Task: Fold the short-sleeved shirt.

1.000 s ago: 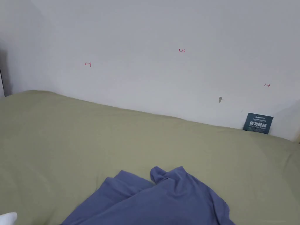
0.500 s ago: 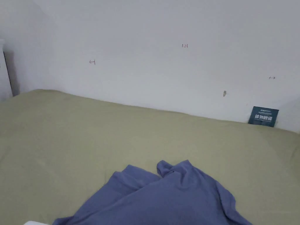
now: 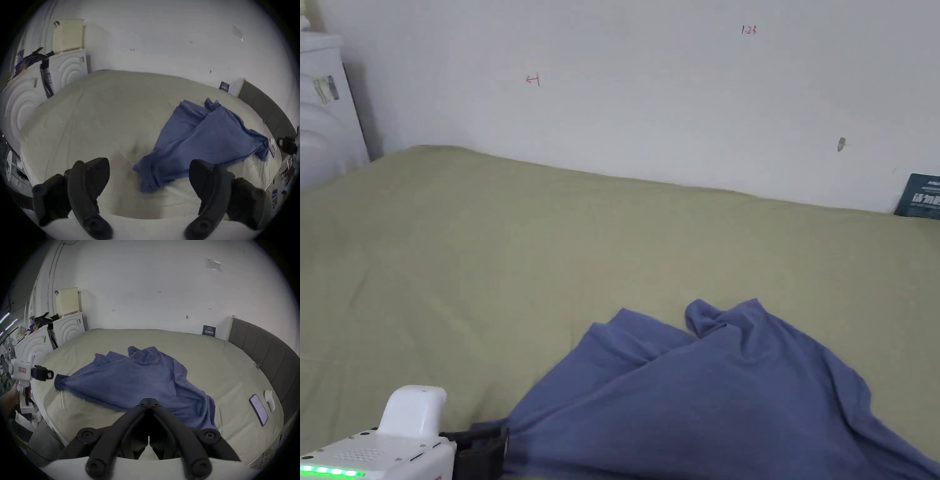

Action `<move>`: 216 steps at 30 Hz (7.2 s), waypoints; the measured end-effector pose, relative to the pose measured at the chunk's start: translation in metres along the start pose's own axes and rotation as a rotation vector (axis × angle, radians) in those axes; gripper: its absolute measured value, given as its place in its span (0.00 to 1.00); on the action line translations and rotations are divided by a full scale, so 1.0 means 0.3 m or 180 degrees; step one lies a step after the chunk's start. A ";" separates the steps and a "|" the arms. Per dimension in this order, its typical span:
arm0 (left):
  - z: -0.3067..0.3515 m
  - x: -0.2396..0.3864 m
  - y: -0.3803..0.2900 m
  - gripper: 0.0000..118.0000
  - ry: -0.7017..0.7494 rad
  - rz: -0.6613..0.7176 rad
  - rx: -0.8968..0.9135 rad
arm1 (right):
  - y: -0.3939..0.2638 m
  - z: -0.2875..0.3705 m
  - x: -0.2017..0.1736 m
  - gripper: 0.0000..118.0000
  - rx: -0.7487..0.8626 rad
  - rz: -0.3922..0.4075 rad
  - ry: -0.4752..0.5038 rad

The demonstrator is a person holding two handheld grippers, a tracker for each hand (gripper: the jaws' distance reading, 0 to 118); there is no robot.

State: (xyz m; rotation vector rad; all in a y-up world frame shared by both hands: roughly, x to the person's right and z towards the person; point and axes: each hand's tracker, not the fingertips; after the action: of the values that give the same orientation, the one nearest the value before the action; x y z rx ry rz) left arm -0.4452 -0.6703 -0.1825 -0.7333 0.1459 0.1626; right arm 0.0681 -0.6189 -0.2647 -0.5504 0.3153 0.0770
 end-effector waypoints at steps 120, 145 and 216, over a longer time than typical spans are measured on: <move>0.168 -0.072 0.188 0.03 -0.0630 -0.0489 0.0556 | 0.252 0.156 0.291 0.00 0.0804 -0.0124 0.0227; 0.347 0.031 -0.107 0.84 -0.0280 0.0361 0.0386 | -0.101 0.164 0.154 0.79 -0.0040 -0.0524 -0.0230; 0.032 -0.031 0.144 0.03 -0.0325 0.0229 -0.0243 | 0.150 -0.212 0.343 0.02 -0.0809 -0.0644 -0.0174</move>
State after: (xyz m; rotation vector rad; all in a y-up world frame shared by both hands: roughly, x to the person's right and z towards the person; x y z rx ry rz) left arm -0.4621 -0.6331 -0.2018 -0.7946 0.0689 0.2748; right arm 0.1414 -0.6152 -0.3709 -0.8278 0.1959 -0.0646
